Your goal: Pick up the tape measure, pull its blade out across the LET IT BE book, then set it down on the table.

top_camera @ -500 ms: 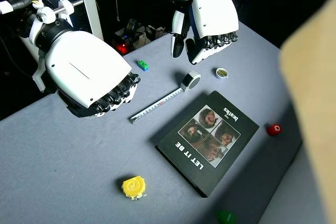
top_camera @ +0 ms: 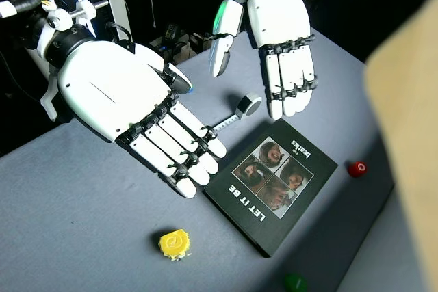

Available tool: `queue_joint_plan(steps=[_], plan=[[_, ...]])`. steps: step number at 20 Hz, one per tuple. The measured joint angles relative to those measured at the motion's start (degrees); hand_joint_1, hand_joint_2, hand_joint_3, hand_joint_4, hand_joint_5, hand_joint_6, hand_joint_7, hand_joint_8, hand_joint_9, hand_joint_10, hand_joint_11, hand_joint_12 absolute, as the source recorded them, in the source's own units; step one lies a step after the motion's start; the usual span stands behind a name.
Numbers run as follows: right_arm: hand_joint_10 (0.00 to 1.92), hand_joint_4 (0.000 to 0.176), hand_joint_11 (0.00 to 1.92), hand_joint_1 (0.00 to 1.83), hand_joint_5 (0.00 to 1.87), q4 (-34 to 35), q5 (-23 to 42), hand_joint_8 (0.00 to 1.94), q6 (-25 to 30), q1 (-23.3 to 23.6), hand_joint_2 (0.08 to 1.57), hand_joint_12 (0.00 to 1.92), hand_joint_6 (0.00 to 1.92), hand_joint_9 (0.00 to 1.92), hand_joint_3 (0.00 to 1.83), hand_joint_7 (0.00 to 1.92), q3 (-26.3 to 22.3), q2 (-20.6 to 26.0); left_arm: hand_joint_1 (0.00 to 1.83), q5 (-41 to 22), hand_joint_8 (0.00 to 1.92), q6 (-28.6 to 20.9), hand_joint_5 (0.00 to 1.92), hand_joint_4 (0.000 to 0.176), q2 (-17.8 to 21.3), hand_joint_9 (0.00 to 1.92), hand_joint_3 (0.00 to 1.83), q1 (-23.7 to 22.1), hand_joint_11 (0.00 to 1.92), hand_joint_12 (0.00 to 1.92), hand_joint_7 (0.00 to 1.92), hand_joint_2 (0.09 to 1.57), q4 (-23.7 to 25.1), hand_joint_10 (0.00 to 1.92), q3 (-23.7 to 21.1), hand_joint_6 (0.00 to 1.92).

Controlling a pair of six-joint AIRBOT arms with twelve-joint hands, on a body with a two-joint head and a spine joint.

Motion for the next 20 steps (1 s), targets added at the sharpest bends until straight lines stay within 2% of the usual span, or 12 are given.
queue_joint_plan(steps=[3, 4, 5, 6, 7, 8, 10, 11, 13, 16, 18, 20], plan=[[0.00, 0.045, 0.00, 0.01, 0.05, -0.02, -0.90, 0.00, -1.55, 0.00, 1.01, 0.34, 0.00, 0.03, 0.04, 0.06, 0.00, 0.02, 0.13, -0.79, 0.00, 0.22, 0.16, 0.000, 0.00, 0.12, 0.00, -0.02, 0.00, 0.58, 0.14, 1.09, 0.39, 0.00, 0.63, 0.01], [0.00, 0.045, 0.00, 0.01, 0.05, 0.04, -0.98, 0.00, -1.88, 0.00, 1.02, 0.36, 0.00, 0.03, 0.03, 0.06, 0.00, 0.17, 0.21, -0.87, 0.00, 0.24, 0.17, 0.000, 0.00, 0.13, 0.00, -0.02, 0.00, 0.62, 0.15, 1.06, 0.48, 0.00, 0.87, 0.01], [0.00, 0.045, 0.00, 0.01, 0.05, -0.24, -1.05, 0.00, -1.92, 0.00, 1.02, 0.36, 0.00, 0.03, 0.03, 0.06, 0.02, 0.31, 0.48, -1.29, 0.00, 0.35, 0.19, 0.000, 0.00, 0.15, 0.00, 0.00, 0.00, 0.65, 0.16, 0.97, 0.42, 0.00, 1.27, 0.00], [0.00, 0.045, 0.00, 0.01, 0.05, -1.14, -0.85, 0.00, -1.88, -0.04, 1.02, 0.36, 0.00, 0.03, 0.03, 0.06, 0.00, 0.44, 0.48, -1.46, 0.00, 0.68, 0.19, 0.000, 0.00, 0.15, 0.00, -0.02, 0.00, 0.65, 0.16, 0.97, 0.37, 0.00, 1.51, 0.00], [0.00, 0.045, 0.00, 0.01, 0.06, -4.02, -0.48, 0.00, -1.22, -0.52, 1.02, 0.36, 0.01, 0.03, 0.03, 0.07, 0.02, 0.59, 0.75, -1.68, 0.00, 1.42, 0.20, 0.000, 0.00, 0.16, 0.00, -0.50, 0.00, 0.64, 0.17, 0.94, -0.07, 0.00, 1.95, 0.01], [0.00, 0.045, 0.00, 0.01, 0.06, -7.82, 0.31, 0.00, 0.17, -1.36, 1.02, 0.36, 0.01, 0.03, 0.03, 0.07, 0.00, 0.98, 0.75, -2.16, 0.00, 1.46, 0.20, 0.000, 0.00, 0.16, 0.00, -0.70, 0.00, 0.64, 0.17, 0.94, -0.04, 0.00, 2.16, 0.01], [0.01, 0.044, 0.00, 0.01, 0.06, -13.88, 2.93, 0.01, 2.71, -2.01, 1.02, 0.36, 0.01, 0.05, 0.03, 0.07, 0.07, 2.12, 0.87, -3.43, 0.01, 1.46, 0.22, 0.000, 1.22, 0.16, 0.00, -0.79, 0.00, 0.64, 0.19, 0.95, -0.61, 0.00, 2.56, 0.01], [0.01, 0.044, 0.00, 0.01, 0.06, -15.21, 4.90, 0.01, 3.76, -2.23, 1.02, 0.36, 0.01, 0.05, 0.03, 0.08, 0.26, 2.80, 0.90, -3.41, 0.01, 1.55, 0.23, 0.000, 1.95, 0.16, 0.00, -0.81, 0.00, 0.65, 0.19, 0.96, -1.07, 0.00, 2.69, 0.01], [0.01, 0.045, 0.00, 0.03, 0.06, -15.69, 13.31, 0.01, 6.40, -2.21, 1.02, 0.37, 0.00, 0.05, 0.02, 0.08, 2.43, 4.87, 0.96, -3.74, 0.01, 1.75, 0.23, 0.000, 2.49, 0.16, 0.00, -0.81, 0.00, 0.65, 0.19, 0.96, -2.45, 0.00, 3.89, 0.01], [0.00, 0.045, 0.00, 0.04, 0.06, -16.90, 28.72, 0.00, 10.38, -1.57, 1.02, 0.40, 0.00, 0.04, 0.01, 0.08, 6.69, 8.98, 1.01, -4.33, 0.00, 1.70, 0.24, 0.000, 3.87, 0.16, 0.00, -0.81, 0.00, 0.68, 0.20, 0.97, -3.98, 0.00, 3.93, 0.00], [0.00, 0.046, 0.00, 0.04, 0.07, -17.51, 33.22, 0.00, 13.16, -0.46, 1.02, 0.40, 0.00, 0.03, 0.01, 0.07, 8.46, 9.90, 1.03, -5.90, 0.00, 1.62, 0.24, 0.000, 4.96, 0.16, 0.01, -1.11, 0.00, 0.69, 0.20, 0.99, -5.66, 0.00, 3.93, 0.00], [0.00, 0.046, 0.00, 0.05, 0.06, -19.15, 36.57, 0.00, 13.46, 0.00, 1.02, 0.45, 0.00, 0.02, 0.01, 0.08, 9.90, 10.12, 1.07, -6.64, 0.00, -1.73, 0.24, 0.000, 6.69, 0.17, 0.00, -1.36, 0.00, 0.70, 0.20, 1.00, -6.47, 0.00, 3.63, 0.00]])
